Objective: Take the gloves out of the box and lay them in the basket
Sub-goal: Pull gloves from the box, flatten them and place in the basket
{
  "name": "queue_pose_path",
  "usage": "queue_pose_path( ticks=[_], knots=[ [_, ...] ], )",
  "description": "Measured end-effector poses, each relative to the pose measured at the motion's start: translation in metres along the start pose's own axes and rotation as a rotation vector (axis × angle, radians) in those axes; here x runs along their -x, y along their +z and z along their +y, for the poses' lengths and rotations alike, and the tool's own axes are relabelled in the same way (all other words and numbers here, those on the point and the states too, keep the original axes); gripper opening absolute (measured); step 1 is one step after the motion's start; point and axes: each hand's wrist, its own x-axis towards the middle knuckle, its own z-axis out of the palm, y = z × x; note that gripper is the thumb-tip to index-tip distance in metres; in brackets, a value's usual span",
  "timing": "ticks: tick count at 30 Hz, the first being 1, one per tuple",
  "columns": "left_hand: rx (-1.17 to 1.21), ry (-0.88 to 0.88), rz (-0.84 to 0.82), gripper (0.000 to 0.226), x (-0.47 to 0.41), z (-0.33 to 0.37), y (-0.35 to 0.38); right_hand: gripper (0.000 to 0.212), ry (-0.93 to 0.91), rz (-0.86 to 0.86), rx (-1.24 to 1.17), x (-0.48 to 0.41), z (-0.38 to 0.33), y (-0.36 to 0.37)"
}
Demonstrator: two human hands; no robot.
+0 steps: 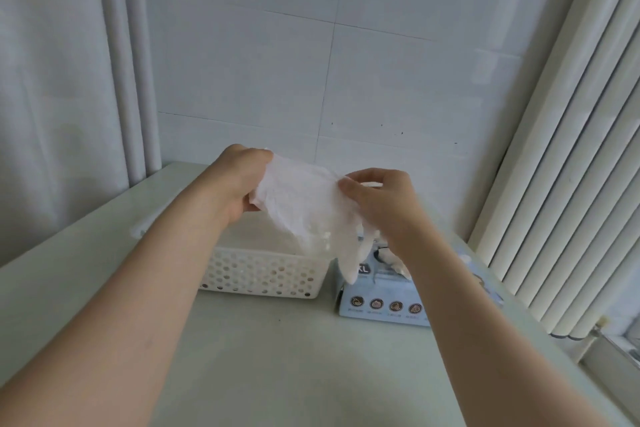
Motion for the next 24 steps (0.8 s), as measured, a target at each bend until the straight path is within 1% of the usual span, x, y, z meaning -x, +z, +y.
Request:
queue_pose_path(
  ticks=[3,5,7,8,9,11,13,16,18,19,21,22,23,24],
  knots=[
    [-0.112,-0.034,0.08,0.019,-0.011,-0.012,-0.019,0.006,-0.107,0.027,0.161,-0.017,-0.005,0.026],
    [-0.168,-0.067,0.131,0.018,-0.02,-0.022,-0.033,0.009,-0.159,-0.009,0.264,-0.028,-0.007,0.046],
    [-0.256,-0.095,0.181,0.038,-0.027,-0.03,-0.043,0.016,-0.212,-0.07,0.385,-0.035,-0.007,0.064],
    [-0.341,-0.096,0.215,0.048,-0.029,-0.033,-0.047,0.021,-0.244,-0.1,0.459,-0.038,-0.006,0.071],
    [-0.462,-0.086,0.256,0.052,-0.027,-0.035,-0.05,0.025,-0.273,-0.128,0.522,-0.04,-0.005,0.079],
    [-0.734,-0.077,0.33,0.052,-0.022,-0.04,-0.052,0.031,-0.313,-0.177,0.61,-0.042,-0.003,0.089],
    [-0.891,-0.089,0.337,0.054,-0.018,-0.044,-0.049,0.034,-0.345,-0.207,0.73,-0.042,0.0,0.094],
    [-1.072,-0.079,0.292,0.058,-0.022,-0.051,-0.046,0.029,-0.456,-0.17,0.937,-0.038,0.0,0.095],
    [-1.243,0.002,0.27,0.052,-0.025,-0.05,-0.044,0.023,-0.513,-0.17,0.939,-0.033,-0.006,0.09],
    [-1.291,0.054,0.236,0.044,-0.024,-0.047,-0.042,0.022,-0.512,-0.222,0.911,-0.03,-0.011,0.085],
    [-1.26,0.101,0.082,0.028,-0.022,-0.039,-0.039,0.029,-0.446,-0.436,0.87,-0.022,-0.021,0.074],
    [-1.244,0.078,-0.03,0.027,-0.02,-0.036,-0.037,0.037,-0.393,-0.553,0.885,-0.017,-0.024,0.07],
    [-1.241,0.035,-0.15,0.033,-0.016,-0.033,-0.035,0.046,-0.343,-0.641,0.932,-0.012,-0.025,0.066],
    [-1.239,-0.007,-0.253,0.044,-0.012,-0.031,-0.033,0.053,-0.307,-0.696,0.995,-0.008,-0.024,0.065]
  ],
)
